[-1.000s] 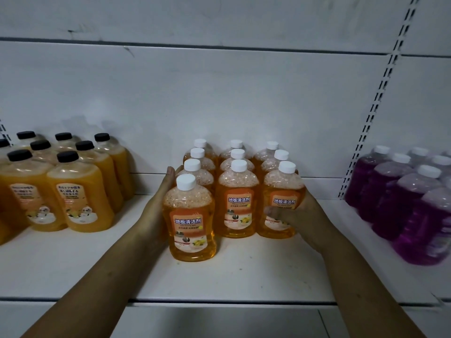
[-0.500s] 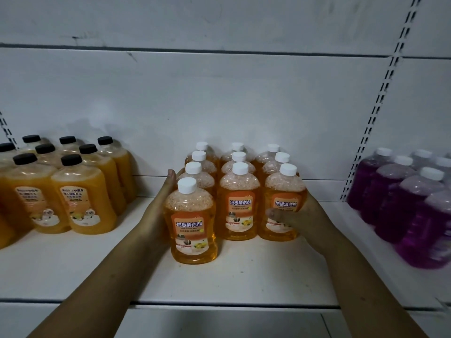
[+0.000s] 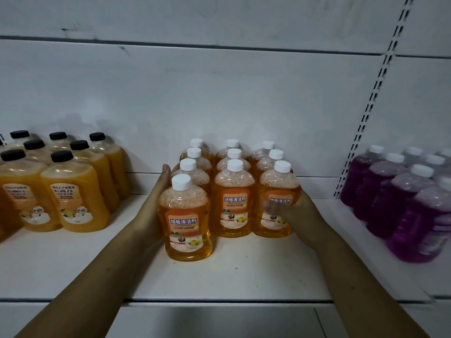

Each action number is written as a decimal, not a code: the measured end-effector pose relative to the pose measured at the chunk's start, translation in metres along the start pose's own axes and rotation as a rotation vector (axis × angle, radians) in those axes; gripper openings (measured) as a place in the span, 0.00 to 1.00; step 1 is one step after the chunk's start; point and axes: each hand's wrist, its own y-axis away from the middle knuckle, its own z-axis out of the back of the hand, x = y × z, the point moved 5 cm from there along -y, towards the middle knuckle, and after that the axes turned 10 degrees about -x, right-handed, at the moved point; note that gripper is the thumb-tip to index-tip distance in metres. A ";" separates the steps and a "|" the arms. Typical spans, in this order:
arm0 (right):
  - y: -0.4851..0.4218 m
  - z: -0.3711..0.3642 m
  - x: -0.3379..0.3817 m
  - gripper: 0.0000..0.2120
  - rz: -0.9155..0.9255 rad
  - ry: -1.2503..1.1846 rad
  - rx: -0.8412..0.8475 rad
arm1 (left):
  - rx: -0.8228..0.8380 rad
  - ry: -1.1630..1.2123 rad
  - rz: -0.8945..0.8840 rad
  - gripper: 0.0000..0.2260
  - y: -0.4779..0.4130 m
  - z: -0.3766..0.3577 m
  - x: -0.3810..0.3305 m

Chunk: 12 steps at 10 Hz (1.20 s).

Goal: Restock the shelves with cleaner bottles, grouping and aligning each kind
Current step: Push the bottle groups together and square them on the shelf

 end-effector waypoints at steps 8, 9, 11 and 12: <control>0.003 0.001 0.008 0.53 0.123 0.079 0.001 | 0.182 -0.345 -0.347 0.61 0.038 0.002 -0.009; 0.001 0.001 0.006 0.53 0.134 0.089 -0.002 | 0.148 -0.350 -0.335 0.59 0.038 0.003 -0.002; -0.001 0.003 0.001 0.56 0.131 0.107 0.003 | 0.093 -0.402 -0.326 0.57 0.037 0.005 0.001; -0.001 0.002 0.001 0.56 0.130 0.100 -0.001 | 0.082 -0.407 -0.330 0.56 0.036 0.005 0.002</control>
